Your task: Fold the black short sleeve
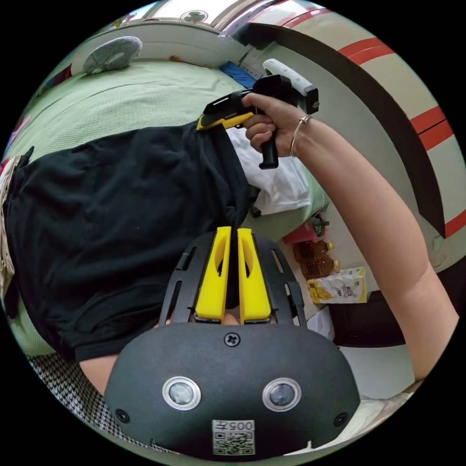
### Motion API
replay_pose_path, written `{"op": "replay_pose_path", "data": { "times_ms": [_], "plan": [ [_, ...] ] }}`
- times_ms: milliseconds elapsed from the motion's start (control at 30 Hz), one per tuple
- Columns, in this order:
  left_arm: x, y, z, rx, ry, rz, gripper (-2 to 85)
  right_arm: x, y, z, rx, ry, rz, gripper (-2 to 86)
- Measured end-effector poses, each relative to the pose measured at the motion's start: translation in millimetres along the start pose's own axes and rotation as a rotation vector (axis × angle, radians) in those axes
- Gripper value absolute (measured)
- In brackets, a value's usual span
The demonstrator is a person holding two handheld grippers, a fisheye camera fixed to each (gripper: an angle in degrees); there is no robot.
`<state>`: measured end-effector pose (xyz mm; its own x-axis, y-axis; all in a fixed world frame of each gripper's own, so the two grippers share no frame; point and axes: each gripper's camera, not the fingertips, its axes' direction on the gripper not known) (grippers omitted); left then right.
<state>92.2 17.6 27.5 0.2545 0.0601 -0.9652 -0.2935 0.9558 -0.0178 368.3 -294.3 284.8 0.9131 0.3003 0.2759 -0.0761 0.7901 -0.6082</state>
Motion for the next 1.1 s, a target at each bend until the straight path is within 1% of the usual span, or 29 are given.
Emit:
{"op": "replay_pose_path", "data": {
  "times_ms": [133, 267, 367, 500, 600, 733, 800, 867, 933, 1033, 1100],
  "plan": [
    [9.3, -33.9, -8.1, 0.028, 0.058, 0.070, 4.0, -27.8, -36.2, -40.3, 0.054, 0.084, -0.041, -0.9],
    [28.2, -60.9, -11.2, 0.059, 0.048, 0.169, 4.0, -33.7, -66.1, -74.8, 0.080, 0.236, 0.000, -0.9],
    [25.9, -72.8, -11.4, 0.041, 0.116, 0.164, 4.0, -34.4, -78.1, -84.0, 0.084, 0.290, 0.053, -0.9],
    [7.1, -65.9, -19.9, 0.036, 0.139, 0.146, 4.0, -60.0, -86.9, -73.0, 0.062, 0.361, 0.039, -0.9],
    [-21.7, -51.9, -38.9, 0.048, 0.115, 0.127, 4.1, -104.5, -94.7, -64.7, 0.057, 0.389, -0.035, -0.9],
    [-81.8, -29.0, -81.3, 0.090, 0.184, 0.020, 4.1, -190.4, -107.1, -59.5, 0.061, 0.368, -0.152, -0.7],
    [-107.2, -16.2, -102.1, 0.106, 0.173, -0.012, 4.0, -235.9, -111.1, -51.5, 0.053, 0.389, -0.236, -0.6],
    [-142.1, 3.4, -130.8, 0.139, 0.099, -0.076, 4.1, -292.8, -117.8, -32.8, 0.047, 0.409, -0.311, -0.3],
    [-169.6, 18.7, -148.3, 0.149, 0.042, -0.123, 4.2, -329.1, -125.7, -11.0, 0.038, 0.385, -0.332, 0.3],
    [-221.3, 46.1, -162.2, 0.114, -0.061, -0.229, 4.9, -375.1, -139.5, 43.4, -0.008, 0.332, -0.329, 2.6],
    [-254.3, 65.1, -163.4, 0.073, -0.076, -0.301, 5.6, -397.0, -141.8, 74.3, -0.036, 0.310, -0.355, 4.9]
  ]
}}
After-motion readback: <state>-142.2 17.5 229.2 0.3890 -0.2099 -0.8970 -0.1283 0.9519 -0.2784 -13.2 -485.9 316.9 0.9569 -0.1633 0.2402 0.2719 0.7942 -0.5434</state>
